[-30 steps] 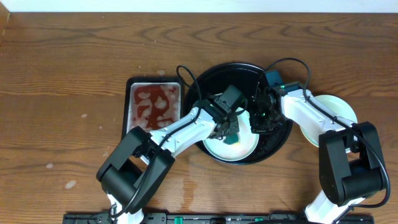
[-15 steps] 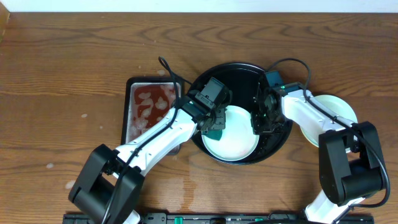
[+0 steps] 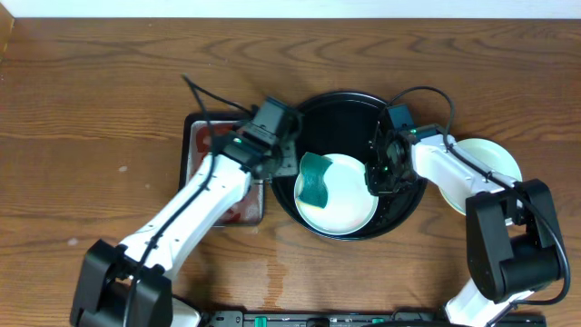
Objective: Clean dirty plates on tray and stack at the side
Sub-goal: 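Scrub the red stains on the plate with the sponge in left gripper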
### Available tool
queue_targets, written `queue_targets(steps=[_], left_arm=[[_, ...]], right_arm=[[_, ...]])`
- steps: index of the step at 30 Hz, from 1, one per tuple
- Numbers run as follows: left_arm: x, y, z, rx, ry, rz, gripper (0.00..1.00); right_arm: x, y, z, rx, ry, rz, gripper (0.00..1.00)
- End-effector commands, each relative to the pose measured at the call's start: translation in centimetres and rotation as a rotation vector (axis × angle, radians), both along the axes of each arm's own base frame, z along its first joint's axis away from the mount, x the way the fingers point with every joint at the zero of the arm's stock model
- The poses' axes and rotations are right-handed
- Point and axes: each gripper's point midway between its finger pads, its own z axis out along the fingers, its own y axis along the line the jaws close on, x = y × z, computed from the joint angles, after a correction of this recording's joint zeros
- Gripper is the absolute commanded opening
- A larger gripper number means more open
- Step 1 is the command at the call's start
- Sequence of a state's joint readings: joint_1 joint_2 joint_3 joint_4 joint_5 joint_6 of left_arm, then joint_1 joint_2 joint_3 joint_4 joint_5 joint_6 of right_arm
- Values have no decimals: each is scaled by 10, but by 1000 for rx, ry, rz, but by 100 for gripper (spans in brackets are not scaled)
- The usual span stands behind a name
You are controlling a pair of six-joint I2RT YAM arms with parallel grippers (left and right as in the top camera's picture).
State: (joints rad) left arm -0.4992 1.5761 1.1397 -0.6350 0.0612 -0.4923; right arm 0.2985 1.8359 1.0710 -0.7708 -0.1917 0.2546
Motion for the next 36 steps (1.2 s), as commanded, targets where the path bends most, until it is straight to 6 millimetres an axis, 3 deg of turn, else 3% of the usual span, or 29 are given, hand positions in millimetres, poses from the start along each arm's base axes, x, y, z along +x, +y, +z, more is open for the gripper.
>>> queue_targets(steps=[1, 17, 23, 31, 32, 33, 36], left_arm=[[1, 13, 3, -2, 7, 7, 42], [-21, -47, -9, -82, 24, -158, 57], [-25, -63, -33, -62, 58, -197, 57], [-36, -71, -86, 3, 164, -225, 57], [-37, -69, -93, 13, 181, -223, 56], [-38, -68, -98, 20, 192, -223, 46], [-39, -67, -103, 26, 204, -219, 8]], right_arm=[[-14, 1, -15, 10, 46, 2, 4], [-13, 2, -15, 12, 40, 2, 1], [-13, 2, -15, 12, 40, 1, 1], [-14, 1, -15, 11, 44, 1, 1], [-14, 1, -15, 10, 45, 1, 1], [-15, 1, -15, 10, 47, 1, 1], [-15, 1, -15, 10, 47, 2, 1]])
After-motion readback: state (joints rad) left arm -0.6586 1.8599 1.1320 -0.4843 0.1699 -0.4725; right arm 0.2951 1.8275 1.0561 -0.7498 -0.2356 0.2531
